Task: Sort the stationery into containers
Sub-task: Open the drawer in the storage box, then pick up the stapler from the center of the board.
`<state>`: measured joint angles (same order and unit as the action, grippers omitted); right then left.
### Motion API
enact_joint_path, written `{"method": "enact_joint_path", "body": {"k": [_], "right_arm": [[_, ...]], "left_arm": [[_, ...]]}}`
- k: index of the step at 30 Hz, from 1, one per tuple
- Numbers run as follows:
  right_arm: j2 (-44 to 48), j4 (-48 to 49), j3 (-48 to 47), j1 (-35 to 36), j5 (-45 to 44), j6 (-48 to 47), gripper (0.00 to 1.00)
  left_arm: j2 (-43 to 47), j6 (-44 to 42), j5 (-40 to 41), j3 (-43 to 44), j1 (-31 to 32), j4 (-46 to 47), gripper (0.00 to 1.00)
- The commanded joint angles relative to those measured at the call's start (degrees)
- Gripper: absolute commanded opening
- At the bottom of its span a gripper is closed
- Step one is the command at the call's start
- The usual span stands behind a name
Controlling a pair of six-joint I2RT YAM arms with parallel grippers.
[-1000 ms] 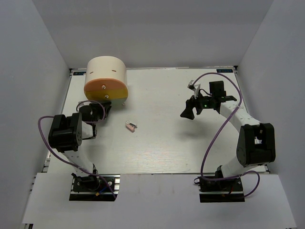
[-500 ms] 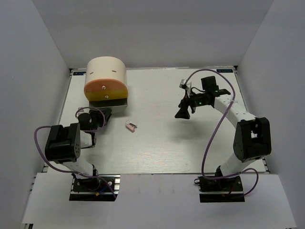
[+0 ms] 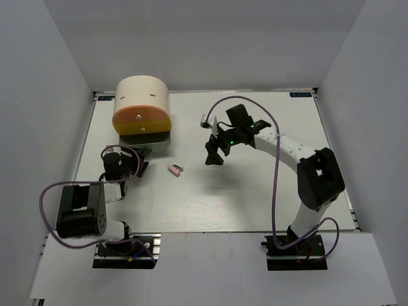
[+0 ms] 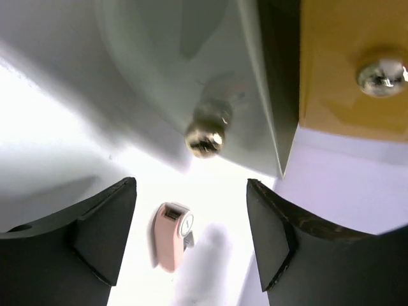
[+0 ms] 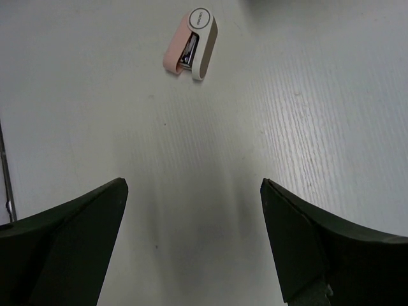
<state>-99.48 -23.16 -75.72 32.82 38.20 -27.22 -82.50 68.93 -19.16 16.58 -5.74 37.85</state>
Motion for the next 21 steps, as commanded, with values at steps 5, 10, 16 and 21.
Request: {"method": "enact_joint_path", "body": {"k": [5,10,16,21], "right_arm": [[-6.2,11.6,-2.2,9.5,-12.9,8.2,0.90],[-11.8,9.5,-10.1,14.3,-19.7,11.1,0.90],[-18.2,8.7,-16.6,17.6,-23.8,14.4,0.89],[-21.2,9.7,-17.4,19.1,-26.9,16.9,0.87]], "left_arm": [[18.7,-15.6,0.4,6.8,0.6,-33.0,0.80],[32.6,-20.5,2.2,5.7,0.7,-47.0,0.81],[47.2,-21.5,3.3,2.2,0.2,-59.0,0.82],[50.0,-23.0,3.3,2.8,0.2,-63.9,0.82]]}}
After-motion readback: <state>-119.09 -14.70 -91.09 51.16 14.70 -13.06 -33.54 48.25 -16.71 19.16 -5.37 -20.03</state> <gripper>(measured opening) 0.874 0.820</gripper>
